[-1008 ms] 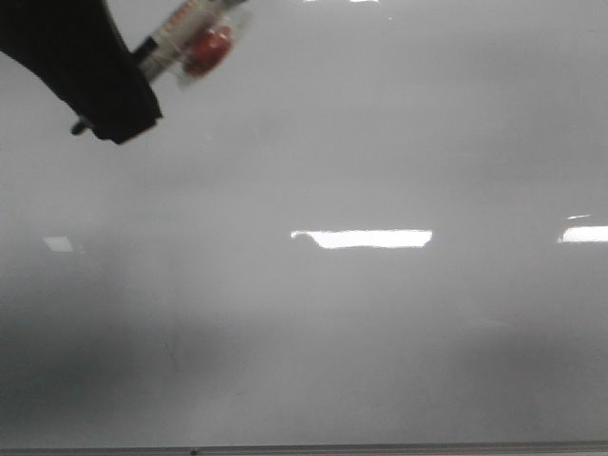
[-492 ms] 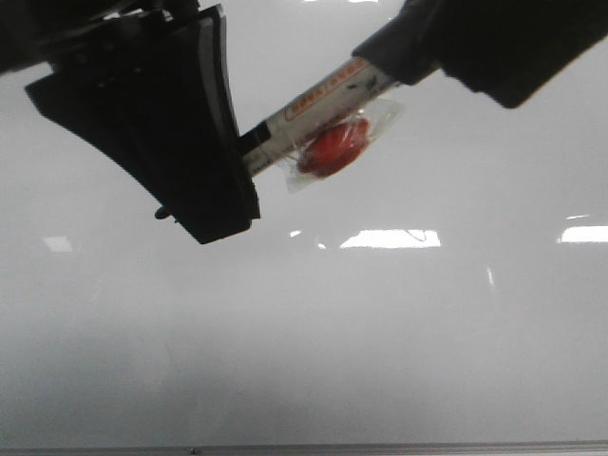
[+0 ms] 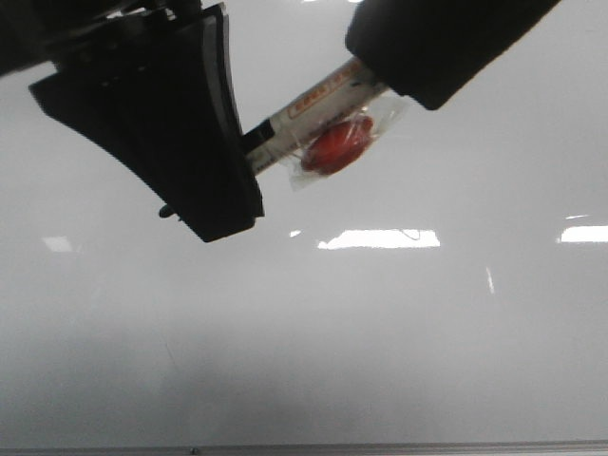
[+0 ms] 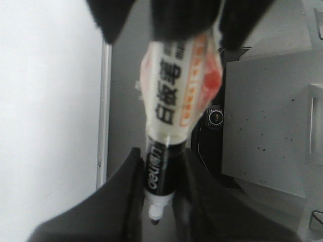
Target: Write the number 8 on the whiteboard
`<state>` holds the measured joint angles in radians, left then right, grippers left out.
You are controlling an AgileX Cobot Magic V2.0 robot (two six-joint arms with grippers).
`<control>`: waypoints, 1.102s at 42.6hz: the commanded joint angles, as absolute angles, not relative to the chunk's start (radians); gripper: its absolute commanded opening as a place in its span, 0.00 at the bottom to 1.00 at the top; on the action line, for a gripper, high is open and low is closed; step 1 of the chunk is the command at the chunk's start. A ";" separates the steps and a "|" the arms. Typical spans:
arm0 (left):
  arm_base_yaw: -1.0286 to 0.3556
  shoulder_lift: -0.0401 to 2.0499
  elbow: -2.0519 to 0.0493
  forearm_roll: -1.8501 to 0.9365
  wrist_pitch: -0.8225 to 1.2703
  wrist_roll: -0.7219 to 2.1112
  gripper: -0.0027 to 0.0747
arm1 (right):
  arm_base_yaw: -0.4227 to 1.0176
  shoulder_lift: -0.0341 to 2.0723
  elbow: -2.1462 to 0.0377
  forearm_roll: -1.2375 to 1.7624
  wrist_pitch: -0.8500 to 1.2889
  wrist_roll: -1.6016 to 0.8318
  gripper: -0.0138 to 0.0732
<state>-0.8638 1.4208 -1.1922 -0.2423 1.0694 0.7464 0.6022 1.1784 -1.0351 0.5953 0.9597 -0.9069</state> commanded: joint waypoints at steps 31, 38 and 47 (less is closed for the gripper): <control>-0.750 1.188 -1.209 -0.215 0.994 0.561 0.70 | 0.532 1.043 -1.066 0.289 0.974 -0.640 0.08; -0.601 1.000 -1.079 -0.219 0.876 0.411 0.70 | 0.366 0.826 -0.894 0.219 0.720 -0.253 0.08; -0.529 0.918 -1.020 -0.269 0.701 0.378 0.70 | 0.356 0.763 -0.775 0.312 0.421 -0.267 0.08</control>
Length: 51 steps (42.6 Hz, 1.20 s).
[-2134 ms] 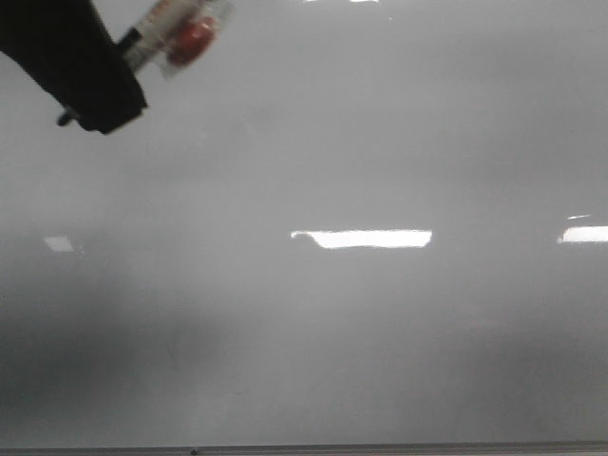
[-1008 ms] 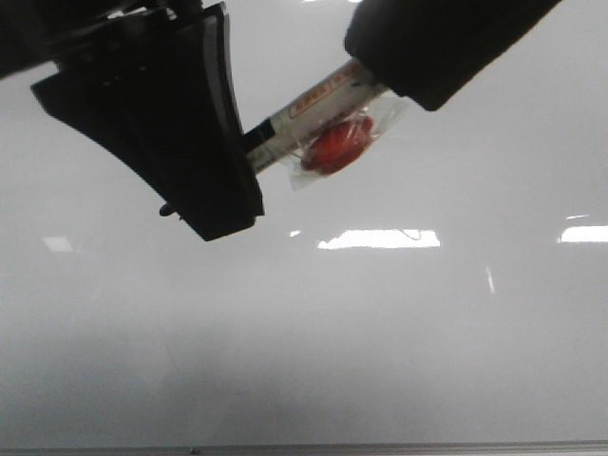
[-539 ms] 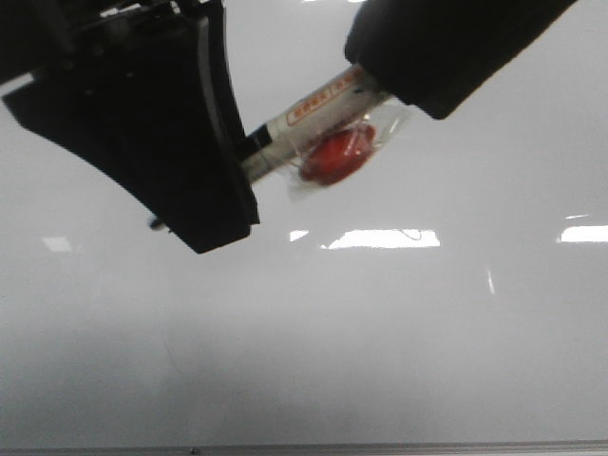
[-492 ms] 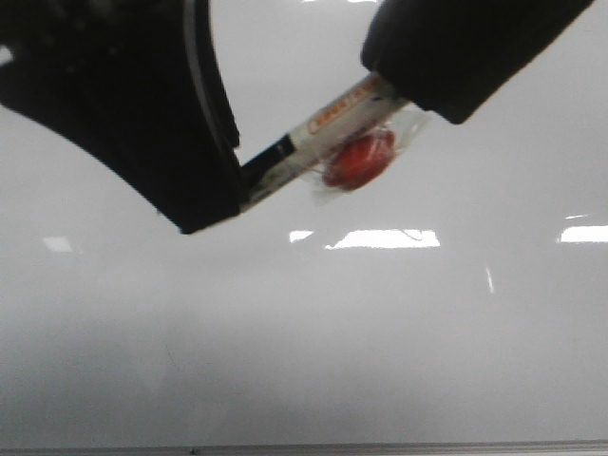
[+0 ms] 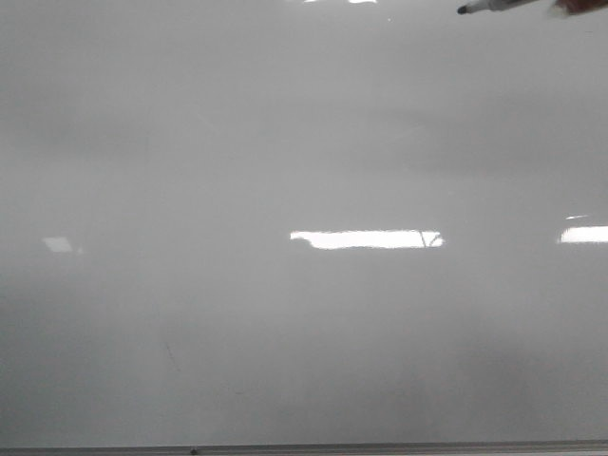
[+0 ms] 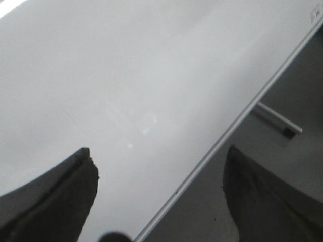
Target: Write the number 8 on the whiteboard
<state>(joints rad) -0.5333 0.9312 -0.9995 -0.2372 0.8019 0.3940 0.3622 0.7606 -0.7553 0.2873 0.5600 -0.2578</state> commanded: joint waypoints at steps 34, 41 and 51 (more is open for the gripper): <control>-0.529 0.972 -1.018 -0.275 0.714 0.378 0.70 | 0.354 1.214 -1.002 0.244 0.287 -0.319 0.08; -0.529 0.972 -1.018 -0.275 0.714 0.378 0.70 | 0.355 1.266 -1.020 0.244 0.258 -0.319 0.08; -0.529 0.972 -1.018 -0.275 0.712 0.378 0.70 | 0.395 1.368 -1.062 0.208 0.366 -0.320 0.08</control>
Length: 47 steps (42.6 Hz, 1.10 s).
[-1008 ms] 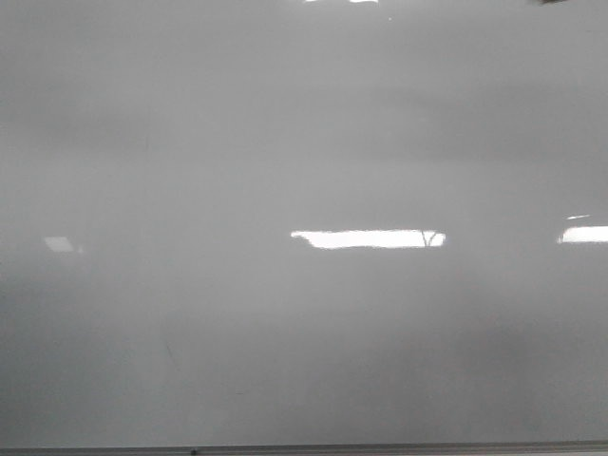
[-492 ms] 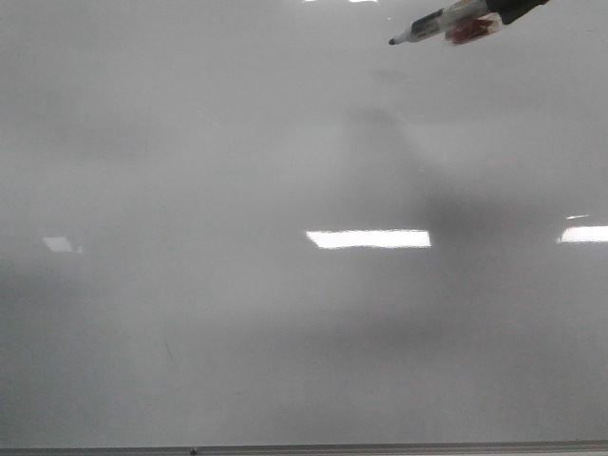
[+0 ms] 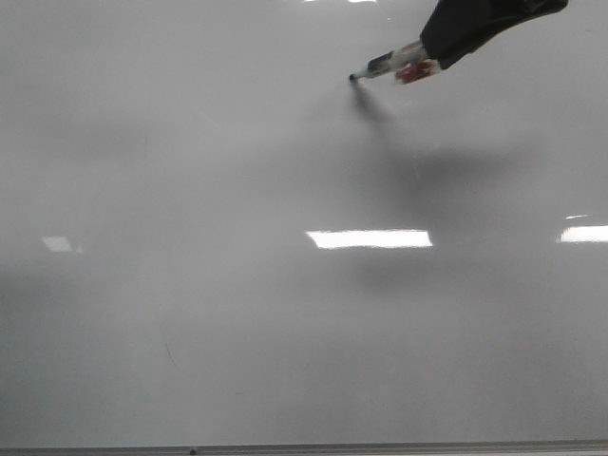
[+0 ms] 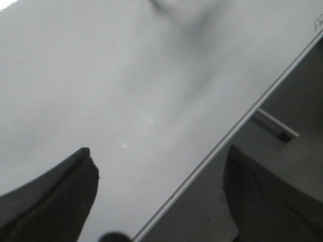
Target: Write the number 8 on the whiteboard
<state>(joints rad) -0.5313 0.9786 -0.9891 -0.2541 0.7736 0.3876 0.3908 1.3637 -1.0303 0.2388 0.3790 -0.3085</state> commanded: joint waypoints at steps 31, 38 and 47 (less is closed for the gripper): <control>-0.529 0.972 -1.018 -0.275 0.716 0.378 0.70 | 0.358 1.404 -0.984 0.202 0.312 -0.265 0.08; -0.529 0.972 -1.018 -0.275 0.716 0.378 0.70 | 0.332 1.399 -1.026 0.186 0.337 -0.268 0.08; -0.529 0.972 -1.018 -0.270 0.726 0.381 0.70 | 0.444 1.311 -1.016 0.186 0.391 -0.328 0.08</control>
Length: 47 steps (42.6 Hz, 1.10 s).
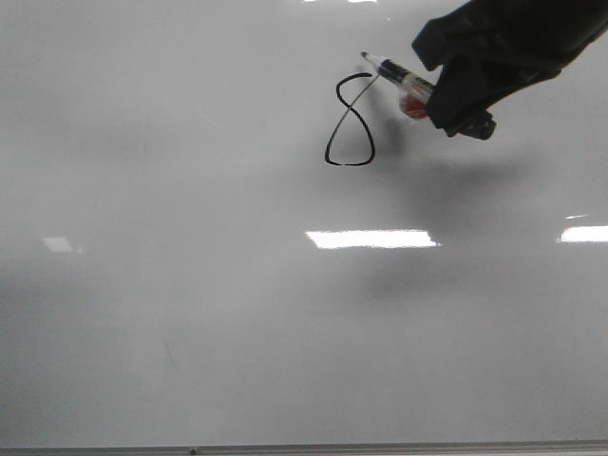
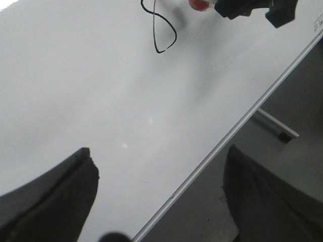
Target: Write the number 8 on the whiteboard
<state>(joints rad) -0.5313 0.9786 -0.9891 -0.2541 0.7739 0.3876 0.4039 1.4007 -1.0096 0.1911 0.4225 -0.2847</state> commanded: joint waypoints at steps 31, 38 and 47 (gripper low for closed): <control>-0.886 1.197 -1.121 -0.489 0.800 0.827 0.82 | 0.634 0.886 -0.890 0.323 1.006 -0.714 0.08; -0.978 1.299 -1.185 -0.489 0.799 0.846 0.81 | 0.634 0.886 -0.890 0.345 1.029 -0.723 0.08; -0.998 1.363 -1.214 -0.492 0.784 0.848 0.72 | 0.634 0.886 -0.890 0.345 1.029 -0.723 0.08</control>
<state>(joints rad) -0.9906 1.3756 -1.1773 -0.4553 0.8364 0.8479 0.6338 0.8950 -0.8652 0.3177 1.0631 -0.7118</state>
